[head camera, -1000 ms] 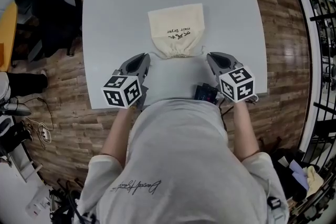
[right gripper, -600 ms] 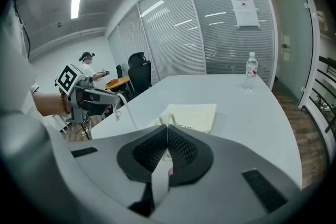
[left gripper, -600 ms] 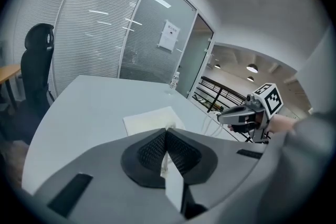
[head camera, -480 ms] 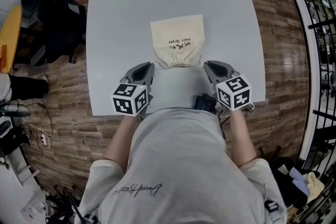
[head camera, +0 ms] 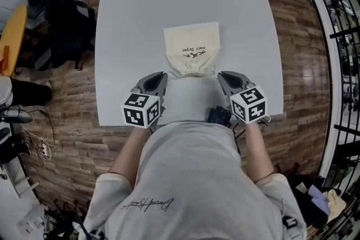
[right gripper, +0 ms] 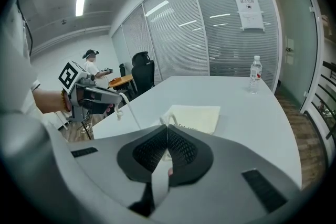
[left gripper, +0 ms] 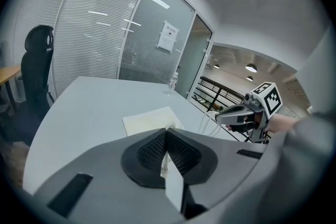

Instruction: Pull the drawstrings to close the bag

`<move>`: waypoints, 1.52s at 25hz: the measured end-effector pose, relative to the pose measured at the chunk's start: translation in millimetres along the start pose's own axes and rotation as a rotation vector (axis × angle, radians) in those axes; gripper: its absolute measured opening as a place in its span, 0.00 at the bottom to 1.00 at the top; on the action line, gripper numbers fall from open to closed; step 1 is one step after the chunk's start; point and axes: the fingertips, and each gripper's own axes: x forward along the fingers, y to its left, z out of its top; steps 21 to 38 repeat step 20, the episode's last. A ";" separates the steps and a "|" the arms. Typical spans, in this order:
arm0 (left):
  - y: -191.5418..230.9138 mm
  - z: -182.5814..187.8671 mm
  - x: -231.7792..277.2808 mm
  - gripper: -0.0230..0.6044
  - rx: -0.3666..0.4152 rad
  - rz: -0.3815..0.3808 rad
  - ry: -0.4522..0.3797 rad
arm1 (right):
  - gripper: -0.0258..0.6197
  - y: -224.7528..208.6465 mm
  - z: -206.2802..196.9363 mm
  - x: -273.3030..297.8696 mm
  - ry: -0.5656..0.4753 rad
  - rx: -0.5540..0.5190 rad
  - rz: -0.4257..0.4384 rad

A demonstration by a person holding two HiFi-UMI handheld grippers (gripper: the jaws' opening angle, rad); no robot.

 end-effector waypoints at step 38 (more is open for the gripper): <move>-2.2 0.9 -0.3 0.05 0.005 -0.003 0.005 | 0.07 -8.0 -5.6 -4.4 0.015 -0.009 0.004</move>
